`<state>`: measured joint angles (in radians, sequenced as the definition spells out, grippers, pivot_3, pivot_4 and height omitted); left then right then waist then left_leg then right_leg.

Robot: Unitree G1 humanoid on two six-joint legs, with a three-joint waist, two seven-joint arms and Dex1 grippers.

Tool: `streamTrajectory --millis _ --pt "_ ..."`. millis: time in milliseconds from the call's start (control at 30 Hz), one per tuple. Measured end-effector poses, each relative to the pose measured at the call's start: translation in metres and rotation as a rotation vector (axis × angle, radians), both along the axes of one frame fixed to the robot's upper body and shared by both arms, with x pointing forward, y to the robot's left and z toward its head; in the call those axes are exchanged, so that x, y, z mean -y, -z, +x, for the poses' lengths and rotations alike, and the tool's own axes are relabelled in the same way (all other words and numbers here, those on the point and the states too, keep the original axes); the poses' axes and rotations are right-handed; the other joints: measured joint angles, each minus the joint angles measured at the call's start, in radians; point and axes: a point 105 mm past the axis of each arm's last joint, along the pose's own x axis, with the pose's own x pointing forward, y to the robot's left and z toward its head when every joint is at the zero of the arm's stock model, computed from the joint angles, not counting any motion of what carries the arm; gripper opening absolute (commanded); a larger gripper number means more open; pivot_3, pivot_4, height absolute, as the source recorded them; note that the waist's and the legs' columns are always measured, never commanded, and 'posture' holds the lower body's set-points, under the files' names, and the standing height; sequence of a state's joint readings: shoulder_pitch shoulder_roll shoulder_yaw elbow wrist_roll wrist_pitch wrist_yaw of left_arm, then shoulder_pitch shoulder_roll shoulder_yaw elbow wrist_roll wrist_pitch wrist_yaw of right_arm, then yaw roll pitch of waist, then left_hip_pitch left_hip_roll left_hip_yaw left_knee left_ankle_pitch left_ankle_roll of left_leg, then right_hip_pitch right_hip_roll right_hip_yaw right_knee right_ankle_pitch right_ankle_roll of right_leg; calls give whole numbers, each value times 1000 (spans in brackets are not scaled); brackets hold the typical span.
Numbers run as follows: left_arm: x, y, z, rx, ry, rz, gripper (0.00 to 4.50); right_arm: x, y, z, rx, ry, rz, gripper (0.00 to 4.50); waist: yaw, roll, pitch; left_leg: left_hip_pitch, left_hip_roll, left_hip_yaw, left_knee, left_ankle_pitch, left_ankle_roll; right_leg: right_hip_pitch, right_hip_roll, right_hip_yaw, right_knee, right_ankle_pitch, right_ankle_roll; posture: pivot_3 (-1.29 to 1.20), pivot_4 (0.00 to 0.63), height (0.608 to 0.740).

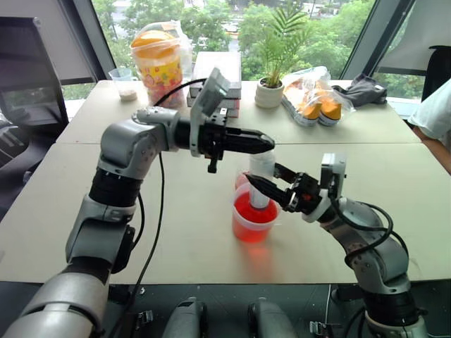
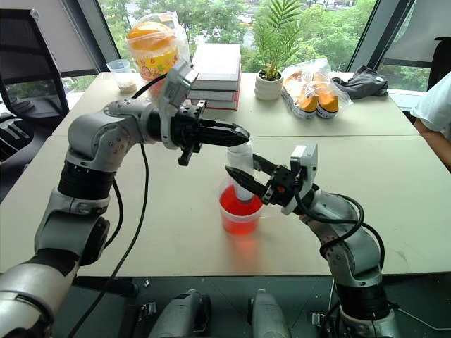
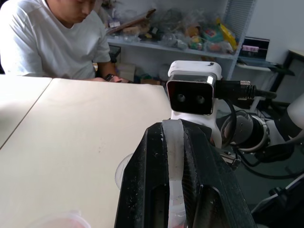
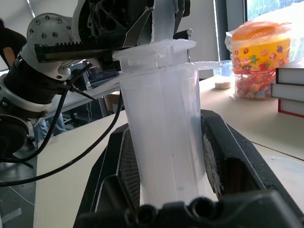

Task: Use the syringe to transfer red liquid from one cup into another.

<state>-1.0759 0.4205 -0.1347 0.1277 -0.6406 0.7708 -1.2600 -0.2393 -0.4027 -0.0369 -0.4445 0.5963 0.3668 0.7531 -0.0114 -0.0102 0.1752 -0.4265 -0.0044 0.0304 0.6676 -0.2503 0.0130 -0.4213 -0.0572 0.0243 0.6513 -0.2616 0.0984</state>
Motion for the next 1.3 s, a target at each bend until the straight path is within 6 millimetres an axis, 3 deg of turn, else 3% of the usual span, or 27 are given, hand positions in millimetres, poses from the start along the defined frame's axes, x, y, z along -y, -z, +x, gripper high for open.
streamTrajectory --millis 833,933,1033,1133,1167,1300 --pt "-3 -13 10 49 10 -17 24 1 3 4 -37 -4 -3 1434 0 0 0 0 0 0 0 0 0 0 0 0 0 0 0 0 150 740" --pt "-6 -14 12 53 -7 -16 1167 1 3 4 -45 -7 -8 1434 -1 0 0 0 0 0 0 0 0 0 0 0 0 0 0 0 150 740" --pt "-14 -19 17 67 -55 -29 2744 -1 5 3 -67 -25 -18 1434 -1 0 0 0 0 0 0 0 0 0 0 0 0 0 0 0 150 740" --pt "-19 -22 20 87 -87 -33 4275 -3 -5 1 -45 -46 -13 1434 -1 0 0 0 0 0 0 0 0 0 0 0 0 0 0 0 150 740" --pt "-20 -21 20 91 -89 -35 4462 -4 -11 0 -28 -51 -7 1434 -1 0 0 0 0 0 0 0 0 0 0 0 0 0 0 0 150 740" --pt "-34 -19 21 96 -106 -47 4462 -1 -17 0 -41 -43 1 1434 0 0 0 0 0 0 0 0 0 0 0 0 0 0 0 0 150 740"
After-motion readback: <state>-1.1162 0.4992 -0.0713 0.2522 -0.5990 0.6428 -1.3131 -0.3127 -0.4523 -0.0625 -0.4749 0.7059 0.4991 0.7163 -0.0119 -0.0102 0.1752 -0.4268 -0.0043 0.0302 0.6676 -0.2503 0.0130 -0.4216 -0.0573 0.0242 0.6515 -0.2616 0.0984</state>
